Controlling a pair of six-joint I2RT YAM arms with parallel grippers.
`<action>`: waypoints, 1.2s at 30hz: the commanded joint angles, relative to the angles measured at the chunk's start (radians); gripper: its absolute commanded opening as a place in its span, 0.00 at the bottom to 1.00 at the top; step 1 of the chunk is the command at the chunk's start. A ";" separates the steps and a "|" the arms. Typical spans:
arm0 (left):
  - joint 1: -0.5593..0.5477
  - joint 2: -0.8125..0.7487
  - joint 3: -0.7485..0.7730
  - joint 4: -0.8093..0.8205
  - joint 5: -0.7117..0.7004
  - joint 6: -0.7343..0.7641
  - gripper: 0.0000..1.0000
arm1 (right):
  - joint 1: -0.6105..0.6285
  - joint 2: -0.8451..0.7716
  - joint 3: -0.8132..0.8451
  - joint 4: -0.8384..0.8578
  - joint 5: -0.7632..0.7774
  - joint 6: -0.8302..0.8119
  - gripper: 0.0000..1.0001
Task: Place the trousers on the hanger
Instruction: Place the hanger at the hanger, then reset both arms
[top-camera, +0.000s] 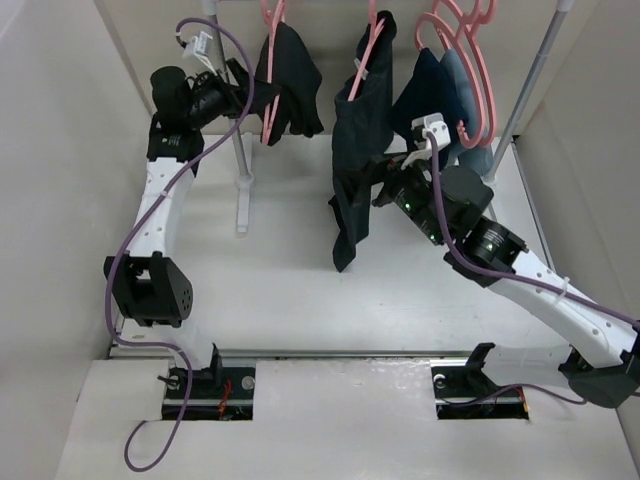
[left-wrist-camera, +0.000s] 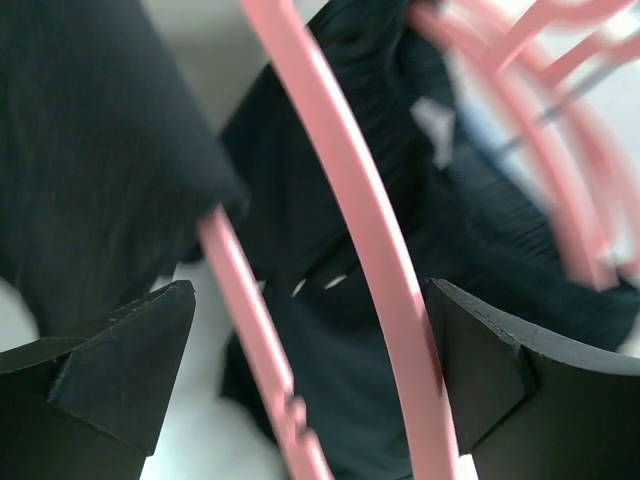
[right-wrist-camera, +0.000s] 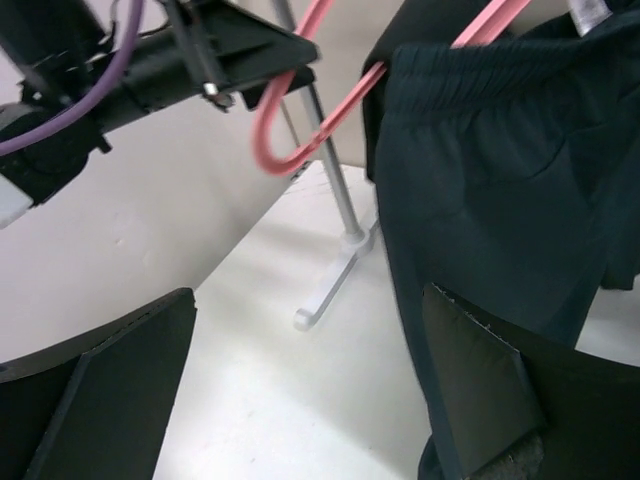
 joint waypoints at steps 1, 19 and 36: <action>-0.061 -0.098 0.021 -0.225 -0.173 0.298 1.00 | 0.031 -0.062 -0.033 0.043 -0.013 0.026 0.99; -0.116 -0.503 -0.232 -0.399 -0.471 0.654 1.00 | 0.075 -0.125 -0.062 -0.212 -0.024 0.143 0.99; -0.136 -0.931 -0.561 -0.563 -0.595 0.743 1.00 | 0.086 -0.174 -0.175 -0.398 0.004 0.181 0.99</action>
